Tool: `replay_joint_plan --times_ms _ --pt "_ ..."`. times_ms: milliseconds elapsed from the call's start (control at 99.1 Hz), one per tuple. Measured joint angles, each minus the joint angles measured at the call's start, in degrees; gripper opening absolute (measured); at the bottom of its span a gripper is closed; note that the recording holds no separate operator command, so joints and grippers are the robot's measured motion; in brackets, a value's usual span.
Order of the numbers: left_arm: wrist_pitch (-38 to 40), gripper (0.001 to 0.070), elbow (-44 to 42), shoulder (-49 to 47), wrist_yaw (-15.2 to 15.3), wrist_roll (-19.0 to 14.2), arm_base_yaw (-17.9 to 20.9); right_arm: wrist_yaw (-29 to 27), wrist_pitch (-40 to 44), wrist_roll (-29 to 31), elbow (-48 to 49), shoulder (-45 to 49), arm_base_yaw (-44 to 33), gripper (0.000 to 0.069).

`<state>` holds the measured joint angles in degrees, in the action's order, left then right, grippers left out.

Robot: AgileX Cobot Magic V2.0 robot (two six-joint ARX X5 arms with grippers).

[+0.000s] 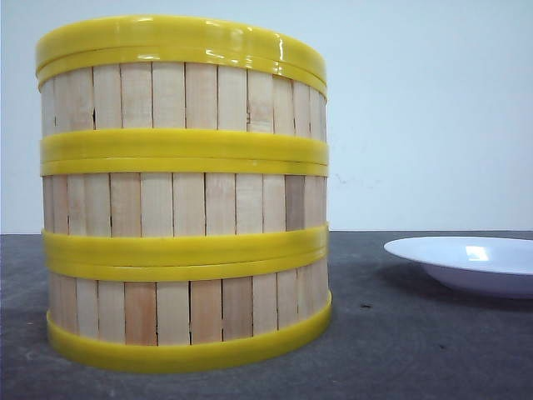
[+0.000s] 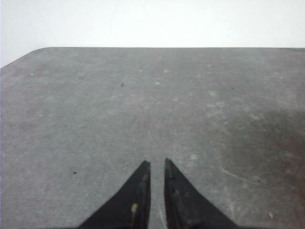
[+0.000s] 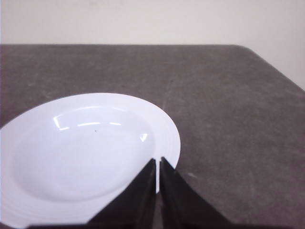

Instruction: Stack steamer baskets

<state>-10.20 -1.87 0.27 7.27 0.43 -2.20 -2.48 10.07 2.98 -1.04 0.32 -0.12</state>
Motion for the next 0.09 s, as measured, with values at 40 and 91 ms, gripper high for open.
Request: replay_joint_plan --times_ms 40,91 --pt "0.00 0.0026 0.00 0.00 0.00 0.00 0.00 0.04 0.02 0.00 0.00 -0.02 0.00 0.0006" --pt "0.00 0.0026 0.00 0.00 0.00 0.00 0.00 0.09 0.02 -0.04 0.00 -0.07 0.00 0.0006"
